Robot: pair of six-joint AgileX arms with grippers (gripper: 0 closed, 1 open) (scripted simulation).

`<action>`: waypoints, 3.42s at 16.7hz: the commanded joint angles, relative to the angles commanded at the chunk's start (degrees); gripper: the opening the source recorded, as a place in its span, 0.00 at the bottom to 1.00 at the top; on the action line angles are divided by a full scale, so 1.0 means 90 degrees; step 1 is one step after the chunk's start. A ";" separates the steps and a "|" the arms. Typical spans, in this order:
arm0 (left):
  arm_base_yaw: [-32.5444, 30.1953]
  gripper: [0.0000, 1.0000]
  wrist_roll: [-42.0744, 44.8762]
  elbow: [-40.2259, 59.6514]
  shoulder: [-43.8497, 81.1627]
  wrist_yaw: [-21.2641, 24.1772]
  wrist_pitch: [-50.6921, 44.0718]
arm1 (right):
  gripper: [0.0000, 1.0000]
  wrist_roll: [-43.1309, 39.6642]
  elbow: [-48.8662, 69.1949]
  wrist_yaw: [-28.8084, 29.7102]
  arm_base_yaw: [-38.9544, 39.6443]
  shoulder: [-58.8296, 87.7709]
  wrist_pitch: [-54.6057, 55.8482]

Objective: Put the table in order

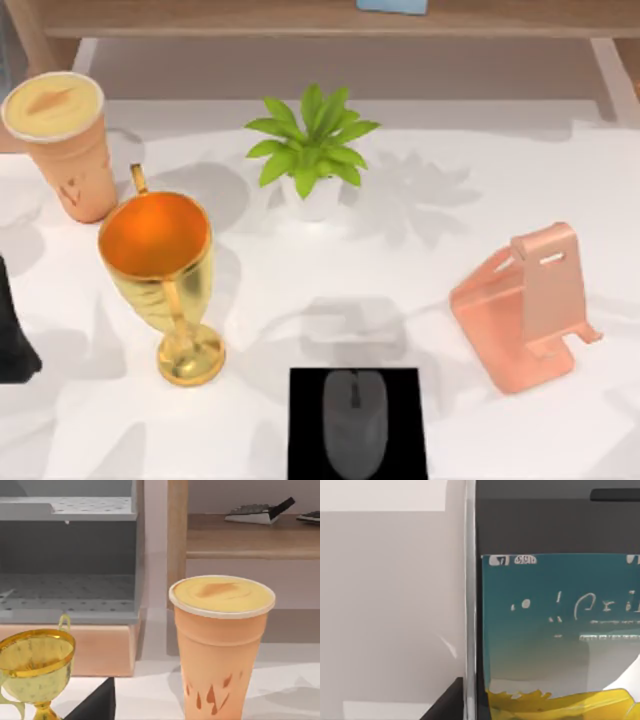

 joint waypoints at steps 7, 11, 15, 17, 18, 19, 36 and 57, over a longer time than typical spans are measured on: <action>0.0000 1.00 0.0000 0.0000 0.0000 0.0000 0.0000 | 0.00 -0.0015 0.0234 0.0060 -0.0019 -0.0302 -0.0426; 0.0000 1.00 0.0000 0.0000 0.0000 0.0000 0.0000 | 0.00 -0.0020 0.0408 0.0058 -0.0015 -0.0483 -0.0768; 0.0000 1.00 0.0000 0.0000 0.0000 0.0000 0.0000 | 0.00 -0.0009 0.0404 0.0056 -0.0012 -0.0473 -0.0776; 0.0000 1.00 0.0000 0.0000 0.0000 0.0000 0.0000 | 0.00 -0.0005 0.0383 0.0066 0.0063 -0.0536 -0.0727; 0.0000 1.00 0.0000 0.0000 0.0000 0.0000 0.0000 | 0.00 0.0002 0.0334 0.0086 0.0199 -0.0650 -0.0637; 0.0000 1.00 0.0000 0.0000 0.0000 0.0000 0.0000 | 0.00 0.0011 0.0249 0.0116 0.0401 -0.0820 -0.0503; 0.0000 1.00 0.0000 0.0000 0.0000 0.0000 0.0000 | 0.00 0.1001 -0.4007 0.1545 0.7177 -0.7616 0.3091; 0.0000 1.00 0.0000 0.0000 0.0000 0.0000 0.0000 | 0.00 0.1262 -0.3135 0.2101 0.7682 -0.8307 0.4494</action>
